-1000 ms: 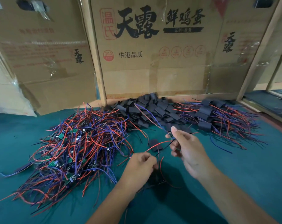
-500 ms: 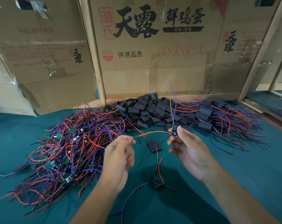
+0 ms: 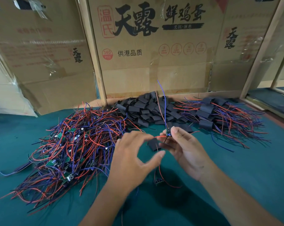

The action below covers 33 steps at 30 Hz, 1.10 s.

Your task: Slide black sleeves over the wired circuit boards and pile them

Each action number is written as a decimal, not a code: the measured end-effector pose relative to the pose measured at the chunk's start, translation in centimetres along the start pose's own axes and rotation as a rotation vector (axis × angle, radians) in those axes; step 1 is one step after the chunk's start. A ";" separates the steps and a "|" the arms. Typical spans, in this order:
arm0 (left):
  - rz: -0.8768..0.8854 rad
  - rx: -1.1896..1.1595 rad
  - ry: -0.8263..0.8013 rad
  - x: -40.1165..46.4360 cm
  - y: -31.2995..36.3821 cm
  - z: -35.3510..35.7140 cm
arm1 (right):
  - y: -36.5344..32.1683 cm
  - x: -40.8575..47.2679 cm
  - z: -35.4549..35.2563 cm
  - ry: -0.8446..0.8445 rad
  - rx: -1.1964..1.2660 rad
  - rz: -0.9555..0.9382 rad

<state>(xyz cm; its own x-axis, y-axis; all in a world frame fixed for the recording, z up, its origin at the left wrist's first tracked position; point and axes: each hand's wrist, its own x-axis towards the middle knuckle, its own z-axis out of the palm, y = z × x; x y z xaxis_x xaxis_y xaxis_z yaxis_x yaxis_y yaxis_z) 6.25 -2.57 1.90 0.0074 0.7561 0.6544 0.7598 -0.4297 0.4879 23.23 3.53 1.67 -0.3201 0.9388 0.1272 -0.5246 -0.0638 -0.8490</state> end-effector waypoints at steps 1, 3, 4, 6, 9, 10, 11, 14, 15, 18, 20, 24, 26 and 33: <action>-0.005 0.080 -0.043 -0.1 0.3 0.4 | 0.1 -0.1 0.1 -0.016 -0.002 0.002; -0.010 0.191 -0.055 -0.3 0.5 0.9 | 0.3 -0.2 0.3 -0.027 -0.009 0.005; 0.003 0.221 -0.035 -0.3 0.6 1.0 | 0.3 -0.3 0.3 -0.025 -0.012 0.006; 0.051 0.251 0.015 -0.2 0.5 1.1 | 0.4 -0.3 0.5 -0.022 -0.005 0.009; 0.037 0.129 0.001 -0.3 0.4 1.1 | 0.3 -0.4 0.6 -0.048 0.036 0.018; -0.008 0.022 -0.022 -0.3 0.5 1.1 | 0.2 -0.4 0.7 -0.054 0.046 0.029; -0.066 -0.104 -0.049 -0.4 0.5 1.2 | 0.1 -0.5 0.8 -0.057 0.052 0.042; -0.264 -0.524 -0.153 -0.4 1.1 1.4 | -0.1 -0.6 0.9 -0.068 0.046 0.079; -0.330 -0.663 -0.185 -0.3 1.4 1.5 | -0.1 -0.7 1.0 -0.074 0.043 0.083; -0.403 -0.827 -0.274 -0.4 2.0 1.6 | -0.3 -0.8 1.0 -0.069 0.046 0.088; -0.374 -0.817 -0.331 -0.6 2.2 1.6 | -0.4 -0.9 0.9 -0.076 0.049 0.090; -0.474 -0.855 -0.351 -0.3 2.0 1.5 | -0.5 -0.8 0.9 -0.072 0.052 0.101; -0.468 -0.866 -0.341 -0.3 2.1 1.3 | -0.5 -0.8 1.0 -0.069 0.045 0.112; -0.466 -0.712 -0.518 0.2 2.0 0.4 | -0.5 -1.0 1.1 -0.065 0.009 0.157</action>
<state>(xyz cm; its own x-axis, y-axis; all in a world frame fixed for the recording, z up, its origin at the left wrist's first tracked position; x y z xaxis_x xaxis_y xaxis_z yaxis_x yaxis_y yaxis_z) 8.05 -3.10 2.81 0.2195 0.9738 0.0589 0.1926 -0.1024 0.9759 22.96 2.26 2.48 -0.4487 0.8933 0.0268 -0.4714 -0.2111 -0.8563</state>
